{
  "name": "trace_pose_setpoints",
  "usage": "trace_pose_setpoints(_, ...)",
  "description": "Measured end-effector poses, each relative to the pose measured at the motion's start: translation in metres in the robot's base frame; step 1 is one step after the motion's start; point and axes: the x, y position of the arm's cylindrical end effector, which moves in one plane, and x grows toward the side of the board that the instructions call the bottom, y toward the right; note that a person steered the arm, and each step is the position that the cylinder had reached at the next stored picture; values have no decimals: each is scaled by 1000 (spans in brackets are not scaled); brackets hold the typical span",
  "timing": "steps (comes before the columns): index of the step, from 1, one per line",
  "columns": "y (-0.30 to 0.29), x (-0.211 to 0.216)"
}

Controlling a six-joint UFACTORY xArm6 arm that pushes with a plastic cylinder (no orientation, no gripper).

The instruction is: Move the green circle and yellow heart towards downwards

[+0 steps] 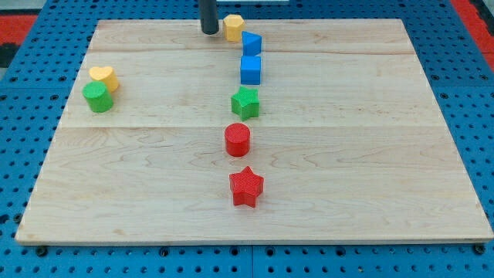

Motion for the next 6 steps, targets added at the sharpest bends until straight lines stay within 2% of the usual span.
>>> trace_pose_setpoints(3,29,-1)
trace_pose_setpoints(4,-55,-1)
trace_pose_setpoints(5,-161,31)
trace_pose_setpoints(6,-178,112)
